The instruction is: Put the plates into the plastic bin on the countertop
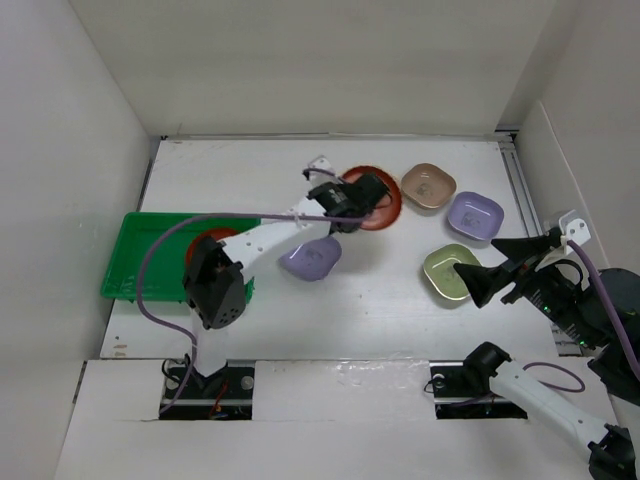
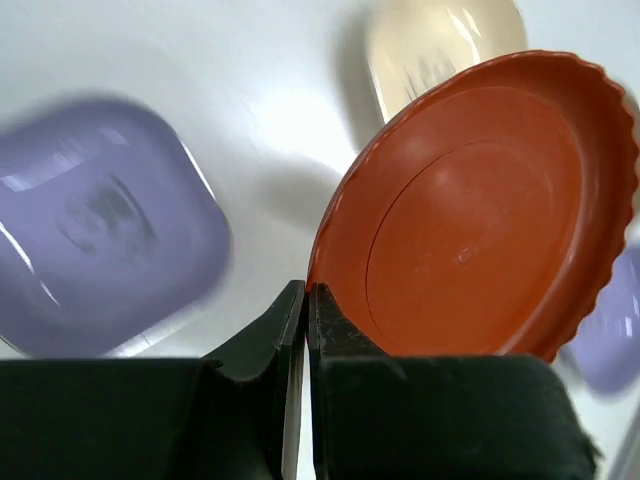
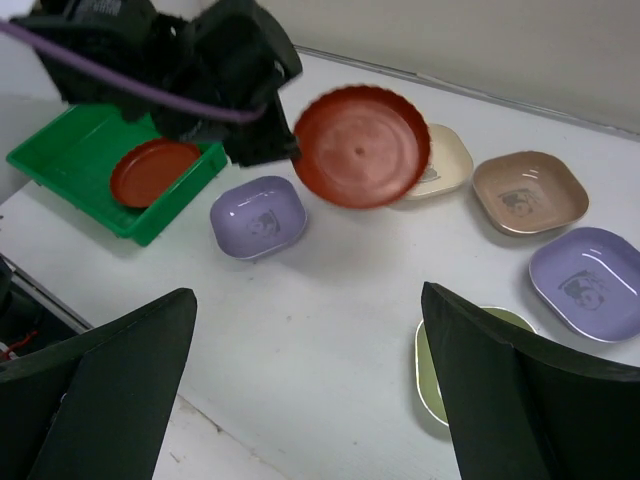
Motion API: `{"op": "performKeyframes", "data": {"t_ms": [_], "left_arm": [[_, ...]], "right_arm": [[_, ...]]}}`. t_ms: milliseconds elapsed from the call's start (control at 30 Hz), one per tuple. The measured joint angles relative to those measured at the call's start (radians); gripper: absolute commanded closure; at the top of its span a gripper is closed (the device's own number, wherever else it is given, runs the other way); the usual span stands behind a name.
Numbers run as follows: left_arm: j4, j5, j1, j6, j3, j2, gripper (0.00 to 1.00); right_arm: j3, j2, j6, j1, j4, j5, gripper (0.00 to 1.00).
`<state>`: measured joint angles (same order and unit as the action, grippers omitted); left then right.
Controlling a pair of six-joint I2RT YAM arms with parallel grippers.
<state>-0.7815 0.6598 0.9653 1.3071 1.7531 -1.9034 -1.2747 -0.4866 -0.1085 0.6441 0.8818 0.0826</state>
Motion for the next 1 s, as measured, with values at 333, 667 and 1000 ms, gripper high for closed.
{"op": "performKeyframes", "data": {"t_ms": [333, 667, 1000], "left_arm": [[0.049, -0.05, -0.59, -0.08, -0.412, 0.424, 1.0], [0.074, -0.126, -0.845, -0.111, -0.86, 0.851, 1.0], [0.105, -0.142, -0.875, -0.137, -0.943, 0.856, 1.0]], "right_arm": [[0.001, -0.011, 0.007, 0.0, -0.016, -0.011, 0.0], [0.014, -0.048, 0.016, 0.0, -0.039, -0.076, 0.0], [0.015, -0.048, 0.026, 0.0, -0.058, -0.114, 0.0]]}}
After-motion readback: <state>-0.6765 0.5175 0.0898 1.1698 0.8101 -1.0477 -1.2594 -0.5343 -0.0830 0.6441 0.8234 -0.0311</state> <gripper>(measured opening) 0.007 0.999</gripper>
